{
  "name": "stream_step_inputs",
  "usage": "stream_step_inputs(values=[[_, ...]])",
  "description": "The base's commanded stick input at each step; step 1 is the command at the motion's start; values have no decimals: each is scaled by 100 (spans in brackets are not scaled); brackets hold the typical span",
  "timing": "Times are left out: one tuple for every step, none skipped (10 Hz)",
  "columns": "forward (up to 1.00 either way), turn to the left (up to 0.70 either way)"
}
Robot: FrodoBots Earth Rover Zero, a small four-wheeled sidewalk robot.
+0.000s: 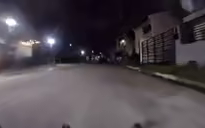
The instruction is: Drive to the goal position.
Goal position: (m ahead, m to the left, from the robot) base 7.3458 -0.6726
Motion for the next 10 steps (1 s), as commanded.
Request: stream_step_inputs(values=[[100, 0], [100, 0], [100, 0], [100, 0], [100, 0], [100, 0], [100, 0], [100, 0], [100, -3], [100, -31]])
